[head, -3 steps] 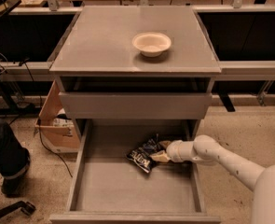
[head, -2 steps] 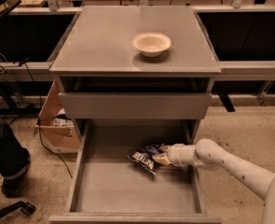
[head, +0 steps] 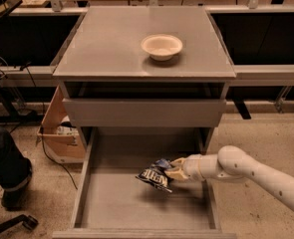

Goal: Pick blue chip bag from middle drawer and place on counter

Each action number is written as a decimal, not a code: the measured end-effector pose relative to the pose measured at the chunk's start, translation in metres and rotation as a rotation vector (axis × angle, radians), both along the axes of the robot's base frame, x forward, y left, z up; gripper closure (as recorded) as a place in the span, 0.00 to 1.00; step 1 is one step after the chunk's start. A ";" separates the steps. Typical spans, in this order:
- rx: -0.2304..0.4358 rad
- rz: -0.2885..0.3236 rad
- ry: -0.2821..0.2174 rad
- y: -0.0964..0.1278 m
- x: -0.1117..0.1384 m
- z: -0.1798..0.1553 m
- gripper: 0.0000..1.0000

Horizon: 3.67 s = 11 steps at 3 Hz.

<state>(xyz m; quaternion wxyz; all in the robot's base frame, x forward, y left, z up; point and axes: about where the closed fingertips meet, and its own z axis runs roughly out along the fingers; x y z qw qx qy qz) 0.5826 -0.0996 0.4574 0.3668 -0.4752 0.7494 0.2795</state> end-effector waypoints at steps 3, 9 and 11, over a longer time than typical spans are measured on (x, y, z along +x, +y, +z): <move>0.090 0.122 -0.233 -0.033 -0.007 0.183 1.00; 0.126 0.296 -0.562 0.004 -0.017 0.394 1.00; 0.028 0.273 -0.641 -0.008 0.035 0.451 1.00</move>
Offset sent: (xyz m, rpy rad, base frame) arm -0.0237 -0.0383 0.2018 0.1649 -0.2495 0.1704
